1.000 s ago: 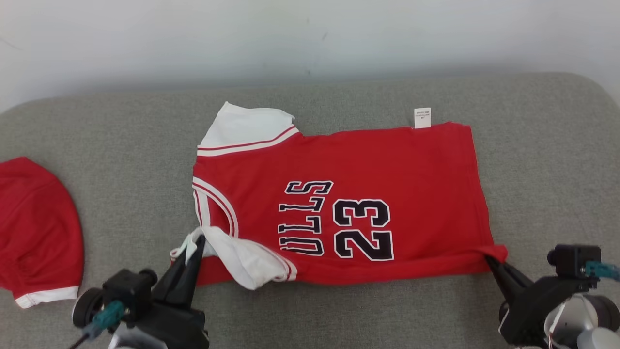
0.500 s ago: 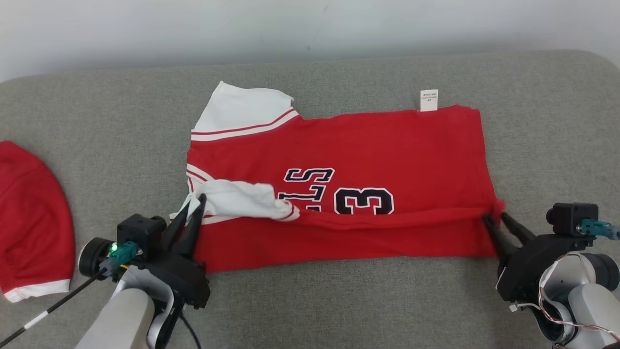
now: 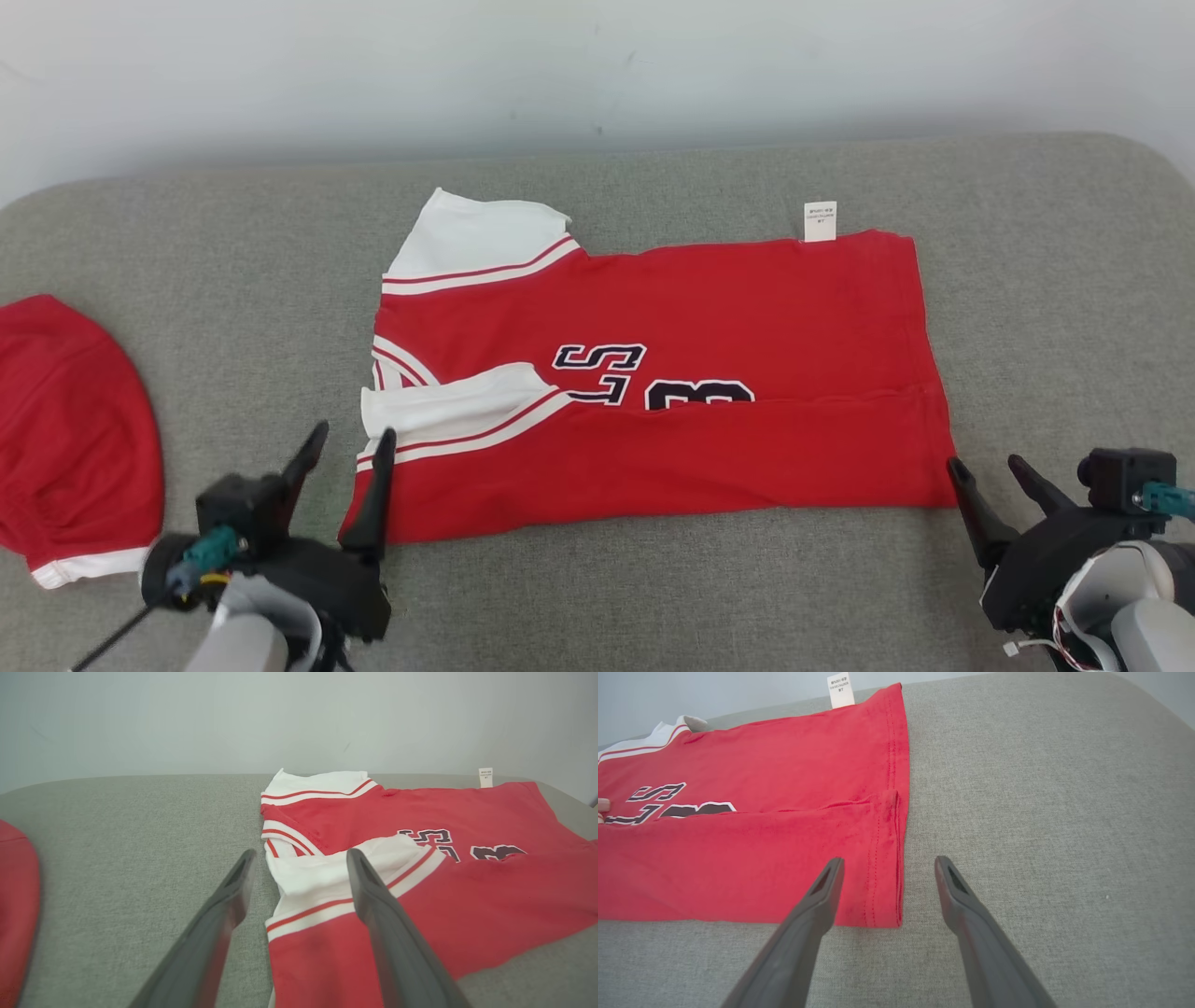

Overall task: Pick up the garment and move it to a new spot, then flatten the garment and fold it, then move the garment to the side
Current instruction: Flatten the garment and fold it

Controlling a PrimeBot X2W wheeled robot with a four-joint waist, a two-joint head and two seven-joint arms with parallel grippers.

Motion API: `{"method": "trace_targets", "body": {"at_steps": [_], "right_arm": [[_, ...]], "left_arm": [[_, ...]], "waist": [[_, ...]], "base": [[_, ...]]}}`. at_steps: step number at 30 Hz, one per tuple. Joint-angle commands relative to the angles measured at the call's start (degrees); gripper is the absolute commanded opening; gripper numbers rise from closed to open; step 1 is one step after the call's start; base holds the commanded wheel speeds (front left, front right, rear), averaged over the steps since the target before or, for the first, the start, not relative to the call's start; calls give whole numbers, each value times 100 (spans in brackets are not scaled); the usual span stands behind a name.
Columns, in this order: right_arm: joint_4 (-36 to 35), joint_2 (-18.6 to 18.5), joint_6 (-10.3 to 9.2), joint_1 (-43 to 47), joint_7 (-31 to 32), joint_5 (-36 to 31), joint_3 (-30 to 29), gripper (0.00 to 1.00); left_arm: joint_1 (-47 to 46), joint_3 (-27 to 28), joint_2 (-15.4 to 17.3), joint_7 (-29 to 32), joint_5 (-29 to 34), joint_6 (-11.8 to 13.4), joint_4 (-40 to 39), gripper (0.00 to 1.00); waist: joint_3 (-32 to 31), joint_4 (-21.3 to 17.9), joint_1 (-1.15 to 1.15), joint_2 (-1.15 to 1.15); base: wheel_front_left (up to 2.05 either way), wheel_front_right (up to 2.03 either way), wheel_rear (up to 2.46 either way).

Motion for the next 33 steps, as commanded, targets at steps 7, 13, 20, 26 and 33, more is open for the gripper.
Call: {"method": "trace_targets", "body": {"at_steps": [7,13,20,26,33], "right_arm": [[164,96,-11,174,-194,-147,-99,100],[419,231,-11,4,-331,-254,-101,100],[876,409,-12,-277,-483,-377,0,100],[1292,576,-11,-434,-703,-322,165,0],[1354,459,-12,-167,-1125,-88,239,0]], "left_arm": [[685,47,-142,-18,-12,17,-86,100],[745,65,-221,-19,-44,8,99,100],[462,22,-298,-16,-108,-15,593,100],[264,-59,-418,-16,-205,-65,920,0],[712,132,-442,-18,-269,-91,676,0]], "waist": [[7,84,0,0],[105,104,0,0],[239,73,0,0],[156,91,0,0],[-355,130,0,0]], "base": [[0,0,0],[0,0,0],[0,0,0],[0,0,0],[0,0,0]]}}
